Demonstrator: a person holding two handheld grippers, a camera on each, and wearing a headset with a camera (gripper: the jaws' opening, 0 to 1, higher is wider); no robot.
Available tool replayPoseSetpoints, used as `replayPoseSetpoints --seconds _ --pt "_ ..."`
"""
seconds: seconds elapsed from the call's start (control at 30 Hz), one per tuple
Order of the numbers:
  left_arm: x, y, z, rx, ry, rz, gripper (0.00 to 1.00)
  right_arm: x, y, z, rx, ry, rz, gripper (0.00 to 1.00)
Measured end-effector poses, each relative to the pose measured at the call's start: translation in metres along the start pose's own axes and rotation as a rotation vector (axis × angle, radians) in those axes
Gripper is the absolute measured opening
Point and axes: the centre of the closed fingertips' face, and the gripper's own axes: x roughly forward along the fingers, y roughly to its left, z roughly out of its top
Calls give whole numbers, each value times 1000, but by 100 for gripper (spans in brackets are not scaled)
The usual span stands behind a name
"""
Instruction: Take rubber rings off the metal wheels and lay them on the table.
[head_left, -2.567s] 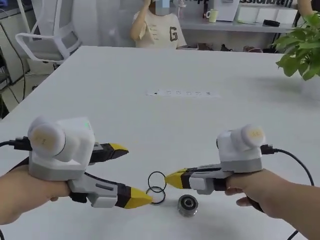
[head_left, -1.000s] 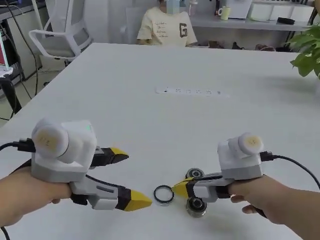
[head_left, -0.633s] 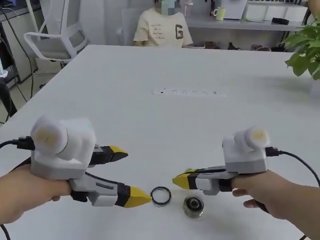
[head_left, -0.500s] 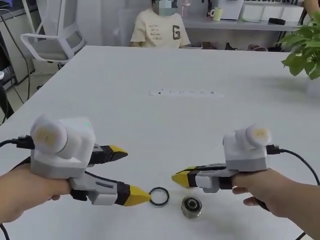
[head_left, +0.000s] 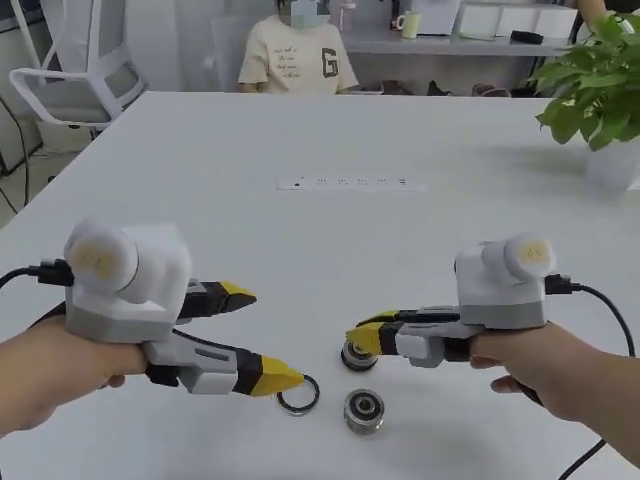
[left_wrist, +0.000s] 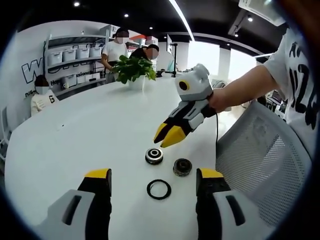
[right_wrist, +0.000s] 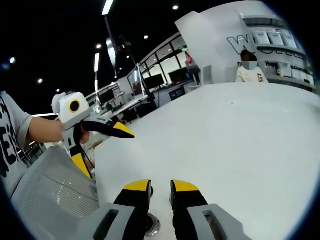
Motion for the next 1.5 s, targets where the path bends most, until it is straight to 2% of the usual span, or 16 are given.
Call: replayPoseSetpoints --seconds 0.33,0.7,1.03,1.27,1.5 --pt "13 3 3 -2 6 -11 64 -13 -15 -2 -32 -1 -40 21" --pt "30 0 5 1 17 -35 59 -18 -21 -13 -68 31 -59 24" --pt "41 6 1 -3 31 -43 57 -18 -26 -19 -91 45 -68 26" --pt "48 8 0 -7 34 -46 55 -16 -30 -29 -118 76 -73 25" --pt "55 5 2 -12 35 -52 52 -13 -32 -35 -139 95 -77 25"
